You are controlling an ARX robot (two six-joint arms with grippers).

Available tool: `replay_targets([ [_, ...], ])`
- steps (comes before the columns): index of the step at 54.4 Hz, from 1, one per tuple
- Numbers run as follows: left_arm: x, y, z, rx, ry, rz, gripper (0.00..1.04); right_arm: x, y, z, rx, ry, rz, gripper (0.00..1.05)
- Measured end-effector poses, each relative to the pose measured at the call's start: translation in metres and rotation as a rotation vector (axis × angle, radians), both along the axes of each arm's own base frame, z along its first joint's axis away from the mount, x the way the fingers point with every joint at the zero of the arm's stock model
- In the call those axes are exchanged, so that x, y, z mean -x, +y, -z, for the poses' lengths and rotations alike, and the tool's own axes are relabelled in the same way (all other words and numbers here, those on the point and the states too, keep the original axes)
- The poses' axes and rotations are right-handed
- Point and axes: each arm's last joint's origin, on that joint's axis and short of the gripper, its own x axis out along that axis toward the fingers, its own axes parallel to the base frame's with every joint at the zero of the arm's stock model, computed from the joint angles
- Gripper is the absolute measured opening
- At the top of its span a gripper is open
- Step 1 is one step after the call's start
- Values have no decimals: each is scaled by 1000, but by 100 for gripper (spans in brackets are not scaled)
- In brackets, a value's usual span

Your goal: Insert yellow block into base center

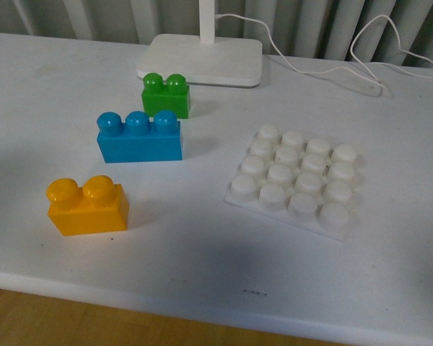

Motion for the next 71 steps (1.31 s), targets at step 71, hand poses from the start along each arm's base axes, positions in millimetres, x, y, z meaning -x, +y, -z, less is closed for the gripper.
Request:
replay_targets([
  [71,-131,-51,61,-693,391,554,98,0,0,0,0,0,0,95],
])
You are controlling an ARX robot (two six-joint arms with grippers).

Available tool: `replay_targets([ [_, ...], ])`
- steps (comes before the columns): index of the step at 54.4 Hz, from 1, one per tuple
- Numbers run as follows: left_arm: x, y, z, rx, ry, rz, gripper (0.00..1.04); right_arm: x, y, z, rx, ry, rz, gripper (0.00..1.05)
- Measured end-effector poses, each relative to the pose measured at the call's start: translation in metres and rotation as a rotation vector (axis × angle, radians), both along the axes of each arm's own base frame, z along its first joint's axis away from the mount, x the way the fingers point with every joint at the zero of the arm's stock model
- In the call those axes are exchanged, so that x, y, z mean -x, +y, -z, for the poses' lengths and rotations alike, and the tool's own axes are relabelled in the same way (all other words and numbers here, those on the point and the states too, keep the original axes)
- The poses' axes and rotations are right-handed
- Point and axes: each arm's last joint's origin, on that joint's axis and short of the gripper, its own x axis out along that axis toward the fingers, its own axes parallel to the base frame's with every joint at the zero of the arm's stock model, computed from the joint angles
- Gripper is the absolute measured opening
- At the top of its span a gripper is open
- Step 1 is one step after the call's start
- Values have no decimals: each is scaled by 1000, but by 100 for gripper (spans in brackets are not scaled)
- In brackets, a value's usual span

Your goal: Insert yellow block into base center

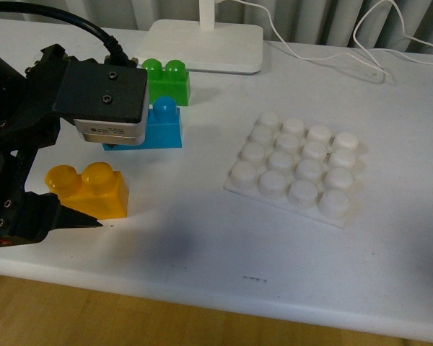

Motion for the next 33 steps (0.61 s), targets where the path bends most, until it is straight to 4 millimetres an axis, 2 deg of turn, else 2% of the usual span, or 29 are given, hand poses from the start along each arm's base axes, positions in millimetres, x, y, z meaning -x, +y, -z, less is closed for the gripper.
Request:
replay_targets([
  [4,-1,-1,1,1,0,0,96,0,0,0,0,0,0,95],
  [19,0,-3,3,-32,39,-7,57,0,0,0,0,0,0,95],
  [26,1,-4,2,-40,50,-4,35,0,0,0,0,0,0,95],
  [33,1,-10,-8,-40,44,14,32,0,0,0,0,0,0,95],
])
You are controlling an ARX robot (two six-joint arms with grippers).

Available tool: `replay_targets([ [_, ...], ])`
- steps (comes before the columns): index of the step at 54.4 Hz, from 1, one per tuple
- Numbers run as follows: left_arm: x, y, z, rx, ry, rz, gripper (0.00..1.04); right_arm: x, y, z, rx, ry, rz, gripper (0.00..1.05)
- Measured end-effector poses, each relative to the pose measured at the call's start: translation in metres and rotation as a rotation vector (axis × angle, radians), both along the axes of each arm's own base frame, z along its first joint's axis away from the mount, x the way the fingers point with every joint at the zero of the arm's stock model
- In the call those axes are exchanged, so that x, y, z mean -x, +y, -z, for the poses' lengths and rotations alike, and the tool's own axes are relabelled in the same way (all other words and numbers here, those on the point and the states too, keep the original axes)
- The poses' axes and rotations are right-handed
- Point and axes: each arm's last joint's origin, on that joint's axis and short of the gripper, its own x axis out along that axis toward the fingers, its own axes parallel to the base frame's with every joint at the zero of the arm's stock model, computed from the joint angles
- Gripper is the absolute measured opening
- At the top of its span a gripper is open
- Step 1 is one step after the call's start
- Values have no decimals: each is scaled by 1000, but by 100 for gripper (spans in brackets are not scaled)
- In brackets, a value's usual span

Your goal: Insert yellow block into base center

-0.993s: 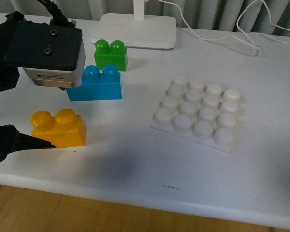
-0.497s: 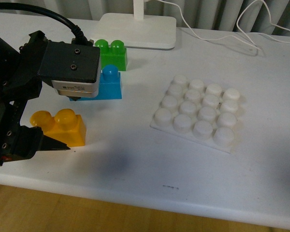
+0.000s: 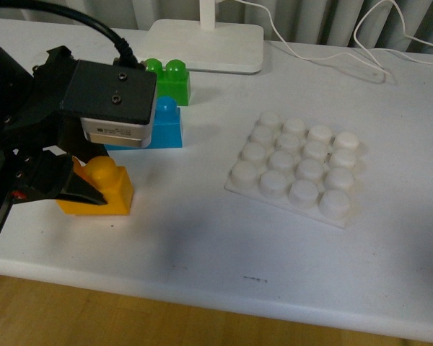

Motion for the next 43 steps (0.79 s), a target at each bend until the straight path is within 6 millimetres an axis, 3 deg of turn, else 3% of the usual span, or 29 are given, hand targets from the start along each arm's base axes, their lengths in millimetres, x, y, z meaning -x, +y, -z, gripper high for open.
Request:
replay_targets([
  [12,-5,-26,-38,73,-104,85,32,0,0,0,0,0,0,95],
  [22,-16,-67,-67,172,-196,203,32,0,0,0,0,0,0,95],
  [32,-28,-110,-64,196,-189,279,32,0,0,0,0,0,0,95],
  [43,-40,-141,-50,183,-158,330,32,0,0,0,0,0,0,95],
])
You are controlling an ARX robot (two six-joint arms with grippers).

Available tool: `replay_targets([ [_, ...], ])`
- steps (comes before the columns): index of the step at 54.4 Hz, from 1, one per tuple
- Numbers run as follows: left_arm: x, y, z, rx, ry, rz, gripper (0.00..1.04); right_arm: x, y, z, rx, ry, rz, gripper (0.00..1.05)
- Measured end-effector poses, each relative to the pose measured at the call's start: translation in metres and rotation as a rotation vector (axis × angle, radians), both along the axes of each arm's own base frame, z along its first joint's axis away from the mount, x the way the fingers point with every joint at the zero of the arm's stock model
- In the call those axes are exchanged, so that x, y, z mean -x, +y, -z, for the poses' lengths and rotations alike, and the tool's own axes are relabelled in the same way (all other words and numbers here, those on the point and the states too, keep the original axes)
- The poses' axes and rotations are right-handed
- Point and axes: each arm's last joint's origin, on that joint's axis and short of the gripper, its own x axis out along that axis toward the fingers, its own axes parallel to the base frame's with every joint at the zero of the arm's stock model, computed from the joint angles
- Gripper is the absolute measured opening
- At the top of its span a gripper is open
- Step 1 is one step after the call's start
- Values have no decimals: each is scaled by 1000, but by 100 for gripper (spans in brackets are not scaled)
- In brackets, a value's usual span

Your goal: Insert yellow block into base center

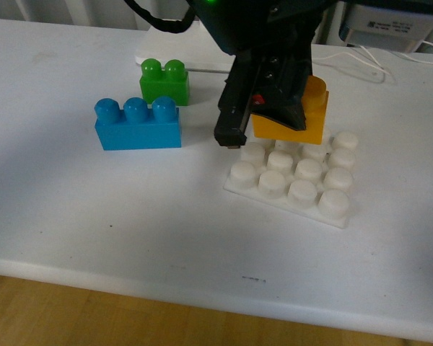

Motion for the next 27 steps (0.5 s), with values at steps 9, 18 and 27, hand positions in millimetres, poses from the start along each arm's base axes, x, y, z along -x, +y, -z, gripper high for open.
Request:
replay_targets([
  [9,-9,-12,9,-33,-2,18,32,0,0,0,0,0,0,95],
  [18,-19,-19,19,-61,-6,31,32,0,0,0,0,0,0,95],
  [27,-26,-24,26,-67,-5,39,32,0,0,0,0,0,0,95],
])
